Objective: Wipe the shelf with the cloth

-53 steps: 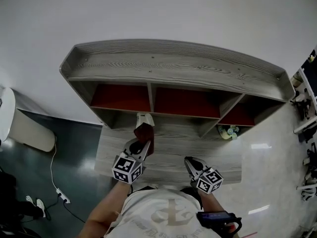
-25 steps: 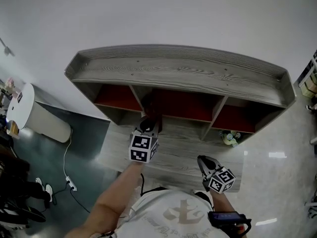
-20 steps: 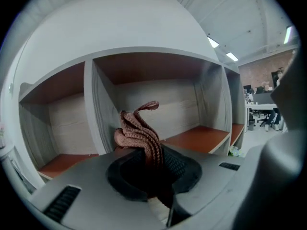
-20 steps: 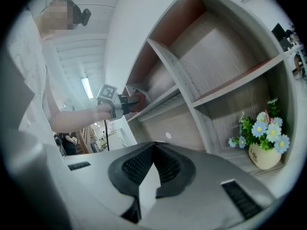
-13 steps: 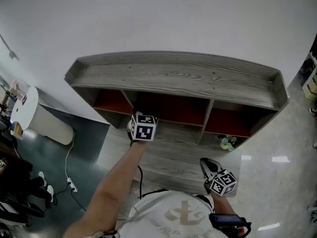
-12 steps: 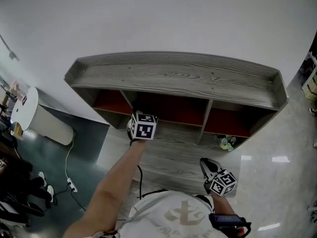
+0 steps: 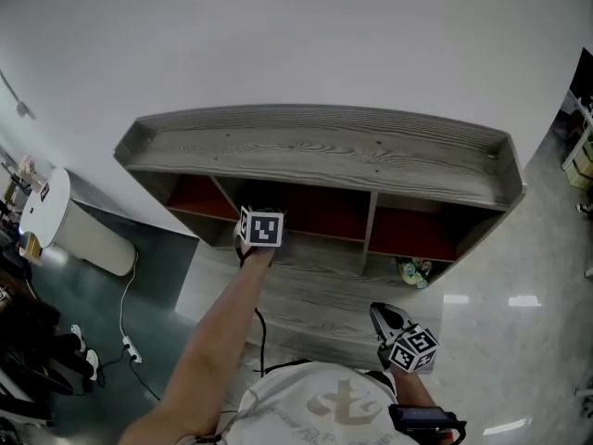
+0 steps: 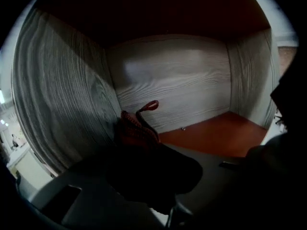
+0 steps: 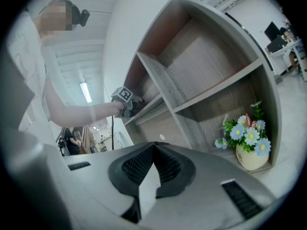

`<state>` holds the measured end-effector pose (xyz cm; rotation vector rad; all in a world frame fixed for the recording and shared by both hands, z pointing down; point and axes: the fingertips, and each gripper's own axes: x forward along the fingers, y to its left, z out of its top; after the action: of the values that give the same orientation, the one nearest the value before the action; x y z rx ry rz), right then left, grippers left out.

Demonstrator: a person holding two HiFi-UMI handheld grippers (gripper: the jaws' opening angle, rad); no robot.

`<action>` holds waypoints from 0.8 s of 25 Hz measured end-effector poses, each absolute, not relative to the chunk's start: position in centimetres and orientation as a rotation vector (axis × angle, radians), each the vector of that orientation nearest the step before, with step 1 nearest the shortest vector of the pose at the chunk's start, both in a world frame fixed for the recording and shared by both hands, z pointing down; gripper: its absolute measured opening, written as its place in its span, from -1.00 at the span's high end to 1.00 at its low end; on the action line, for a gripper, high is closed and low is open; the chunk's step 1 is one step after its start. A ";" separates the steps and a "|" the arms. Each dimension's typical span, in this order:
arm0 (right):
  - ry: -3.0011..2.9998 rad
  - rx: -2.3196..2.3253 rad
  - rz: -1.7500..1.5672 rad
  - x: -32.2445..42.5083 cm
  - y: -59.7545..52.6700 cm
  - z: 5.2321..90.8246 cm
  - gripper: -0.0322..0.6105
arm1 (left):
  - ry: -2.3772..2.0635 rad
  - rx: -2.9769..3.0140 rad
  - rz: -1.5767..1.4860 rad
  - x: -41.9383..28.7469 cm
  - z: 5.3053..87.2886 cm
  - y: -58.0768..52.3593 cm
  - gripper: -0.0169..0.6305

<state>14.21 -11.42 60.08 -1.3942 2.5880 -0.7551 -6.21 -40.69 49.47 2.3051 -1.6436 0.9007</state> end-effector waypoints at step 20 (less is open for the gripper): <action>2.502 -1.430 -0.812 16.0 -9.2 61.8 0.89 | -1.438 2.435 0.895 -0.4 48.8 -38.5 0.76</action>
<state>16.05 -9.22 61.81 -1.4298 2.5021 -0.8122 -0.39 -38.52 48.82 2.4352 -1.4375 0.8954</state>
